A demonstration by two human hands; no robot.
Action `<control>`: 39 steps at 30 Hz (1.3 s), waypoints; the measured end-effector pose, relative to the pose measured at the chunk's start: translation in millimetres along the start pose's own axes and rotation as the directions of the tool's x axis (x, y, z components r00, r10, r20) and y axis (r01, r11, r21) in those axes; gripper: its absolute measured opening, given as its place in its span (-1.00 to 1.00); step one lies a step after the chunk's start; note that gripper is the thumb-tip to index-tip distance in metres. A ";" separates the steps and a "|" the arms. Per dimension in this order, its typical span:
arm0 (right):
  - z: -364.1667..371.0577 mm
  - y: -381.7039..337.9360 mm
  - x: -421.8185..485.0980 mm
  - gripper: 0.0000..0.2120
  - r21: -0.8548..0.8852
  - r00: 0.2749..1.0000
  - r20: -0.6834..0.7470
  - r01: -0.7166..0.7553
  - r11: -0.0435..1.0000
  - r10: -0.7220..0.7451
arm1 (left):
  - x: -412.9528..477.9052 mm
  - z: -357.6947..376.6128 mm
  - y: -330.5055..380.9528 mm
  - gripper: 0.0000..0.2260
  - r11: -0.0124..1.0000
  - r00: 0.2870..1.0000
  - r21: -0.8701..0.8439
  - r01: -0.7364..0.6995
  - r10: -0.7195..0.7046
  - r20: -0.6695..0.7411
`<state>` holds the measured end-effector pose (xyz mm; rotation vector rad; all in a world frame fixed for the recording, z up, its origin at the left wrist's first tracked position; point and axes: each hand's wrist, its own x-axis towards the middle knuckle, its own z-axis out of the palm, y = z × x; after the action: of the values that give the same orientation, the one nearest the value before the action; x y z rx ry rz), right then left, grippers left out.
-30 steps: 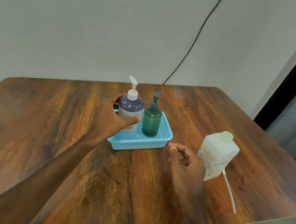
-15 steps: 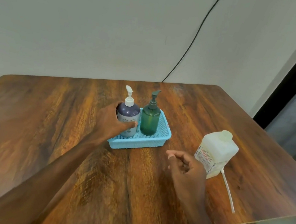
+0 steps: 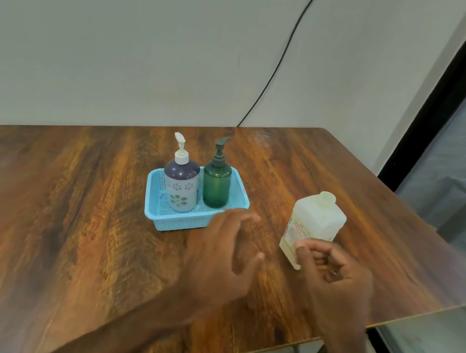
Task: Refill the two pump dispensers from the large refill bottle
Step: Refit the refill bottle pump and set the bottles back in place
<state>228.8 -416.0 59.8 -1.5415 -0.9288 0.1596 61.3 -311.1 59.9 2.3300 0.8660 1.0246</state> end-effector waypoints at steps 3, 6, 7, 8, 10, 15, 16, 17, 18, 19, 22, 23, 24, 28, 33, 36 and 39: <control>-25.2 2.0 9.3 -0.96 0.000 0.993 -0.102 -0.052 0.999 0.052 | 20.4 35.2 19.3 -0.23 0.997 0.982 -0.051 0.064 -0.053 0.183; -45.7 8.7 24.9 -0.81 -0.009 0.979 -0.165 -0.126 0.992 0.123 | 48.3 61.9 33.3 -0.10 0.990 0.967 -0.070 0.122 -0.103 0.233; -51.2 13.4 31.1 -0.81 -0.021 0.976 -0.174 -0.135 0.991 0.129 | 55.8 67.8 36.3 -0.08 0.983 0.961 -0.097 0.154 -0.126 0.248; -55.2 19.5 37.7 -0.83 -0.049 0.975 -0.179 -0.143 0.989 0.132 | 62.0 73.4 37.2 -0.08 0.976 0.957 -0.127 0.179 -0.142 0.255; -58.5 34.3 51.3 -0.90 -0.118 0.975 -0.168 -0.169 0.979 0.148 | 72.0 82.2 35.9 -0.09 0.964 0.957 -0.174 0.201 -0.156 0.245; -44.9 68.0 75.8 -0.84 -0.261 0.975 -0.055 -0.223 0.939 0.216 | 88.4 86.5 25.1 -0.15 0.965 0.962 -0.167 0.202 -0.163 0.219; -39.6 73.3 80.7 -0.82 -0.279 0.972 -0.020 -0.231 0.932 0.235 | 89.8 84.4 21.7 -0.16 0.966 0.962 -0.161 0.202 -0.165 0.218; -34.2 77.8 85.4 -0.80 -0.294 0.966 0.018 -0.240 0.925 0.256 | 90.4 81.8 17.6 -0.17 0.968 0.966 -0.158 0.193 -0.159 0.206; -29.2 81.2 89.6 -0.79 -0.309 0.959 0.052 -0.249 0.918 0.277 | 90.2 78.9 13.0 -0.18 0.973 0.971 -0.149 0.177 -0.149 0.185; -25.4 83.5 93.2 -0.78 -0.325 0.955 0.072 -0.249 0.912 0.287 | 89.2 76.1 9.1 -0.19 0.978 0.978 -0.138 0.159 -0.137 0.159; -13.6 84.9 100.4 -0.75 -0.383 0.954 0.084 -0.235 0.893 0.287 | 84.2 66.8 -1.2 -0.21 0.979 0.985 -0.133 0.152 -0.139 0.103; -10.7 83.9 101.9 -0.75 -0.412 0.954 0.086 -0.229 0.882 0.288 | 82.2 64.5 -3.5 -0.21 0.977 0.985 -0.144 0.157 -0.144 0.097; -7.9 82.8 103.2 -0.74 -0.444 0.953 0.094 -0.218 0.869 0.288 | 80.5 63.4 -6.1 -0.21 0.976 0.986 -0.155 0.153 -0.140 0.092; -3.1 75.2 106.2 -0.79 -0.531 0.945 0.153 -0.168 0.831 0.289 | 77.7 64.5 -8.4 -0.20 0.974 0.988 -0.179 0.136 -0.119 0.101; -21.5 32.5 102.3 -0.75 -0.372 0.975 0.152 -0.093 0.923 0.159 | 88.1 53.6 -19.0 -0.15 0.979 0.989 -0.161 0.124 -0.108 0.105; -35.6 -5.5 101.6 -0.69 -0.218 0.993 0.117 -0.001 0.976 0.027 | 88.1 46.8 -24.1 -0.16 0.982 0.986 -0.142 0.124 -0.106 0.127; -38.5 -44.9 100.6 -0.68 -0.140 0.984 0.119 0.146 0.979 -0.130 | 83.2 49.1 -25.0 -0.18 0.983 0.987 -0.148 0.110 -0.090 0.133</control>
<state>298.1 -386.9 149.1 -1.6105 -1.1530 0.0778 133.7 -242.8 54.3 2.1718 0.8156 0.8610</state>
